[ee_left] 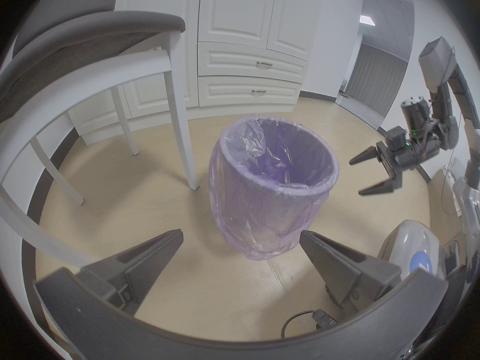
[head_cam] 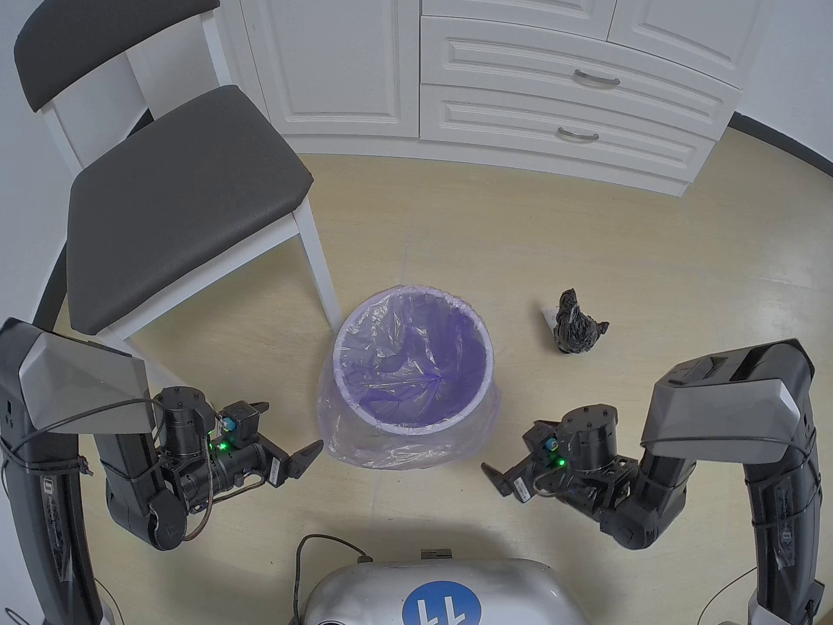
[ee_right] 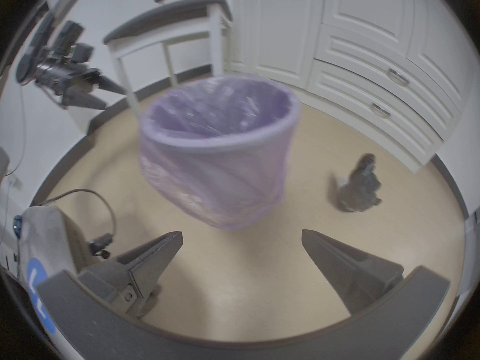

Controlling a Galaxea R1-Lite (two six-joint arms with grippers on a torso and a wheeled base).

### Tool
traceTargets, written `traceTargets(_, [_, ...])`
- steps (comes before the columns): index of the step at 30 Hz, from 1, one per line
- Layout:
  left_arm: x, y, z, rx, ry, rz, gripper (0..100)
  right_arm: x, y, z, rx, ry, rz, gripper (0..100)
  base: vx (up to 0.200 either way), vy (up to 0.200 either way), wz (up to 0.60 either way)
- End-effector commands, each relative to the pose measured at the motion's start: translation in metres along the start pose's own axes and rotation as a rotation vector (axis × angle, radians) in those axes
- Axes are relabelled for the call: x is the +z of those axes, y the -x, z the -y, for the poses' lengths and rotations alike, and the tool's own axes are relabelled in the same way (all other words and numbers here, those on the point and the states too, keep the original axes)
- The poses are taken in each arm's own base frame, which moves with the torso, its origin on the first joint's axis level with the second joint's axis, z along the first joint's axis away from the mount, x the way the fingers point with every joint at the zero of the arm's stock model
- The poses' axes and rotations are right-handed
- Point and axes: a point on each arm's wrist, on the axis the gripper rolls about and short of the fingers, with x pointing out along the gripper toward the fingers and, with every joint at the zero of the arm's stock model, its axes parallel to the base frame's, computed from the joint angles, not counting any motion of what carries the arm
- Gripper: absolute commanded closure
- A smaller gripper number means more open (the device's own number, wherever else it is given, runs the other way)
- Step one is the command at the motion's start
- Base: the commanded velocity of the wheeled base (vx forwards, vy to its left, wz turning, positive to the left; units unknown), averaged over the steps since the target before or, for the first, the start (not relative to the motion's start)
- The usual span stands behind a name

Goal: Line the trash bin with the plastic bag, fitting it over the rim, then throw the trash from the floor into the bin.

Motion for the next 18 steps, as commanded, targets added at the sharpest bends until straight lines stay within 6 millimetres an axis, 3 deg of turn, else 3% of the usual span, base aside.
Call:
traceTargets(1, [-0.005,-0.001,-0.001,0.004,0.005,-0.018,0,0.011,-0.002,0.050,-0.108,-0.055,-0.031,0,0.000,0.000,0.00])
traceTargets(13, [0.008,0.016,0.001,0.005,0.003,0.009,0,0.025,0.005,0.060,-0.270,0.031,-0.039,0,0.000,0.000,0.00])
traceTargets(15, [0.019,0.022,0.000,0.016,-0.002,0.046,0,0.026,0.003,0.068,-0.304,0.028,-0.033,0,0.000,0.000,0.00])
traceTargets(18, [0.020,0.031,0.001,0.029,-0.002,0.038,0,0.024,-0.008,0.085,-0.351,0.010,-0.027,0,0.000,0.000,0.00])
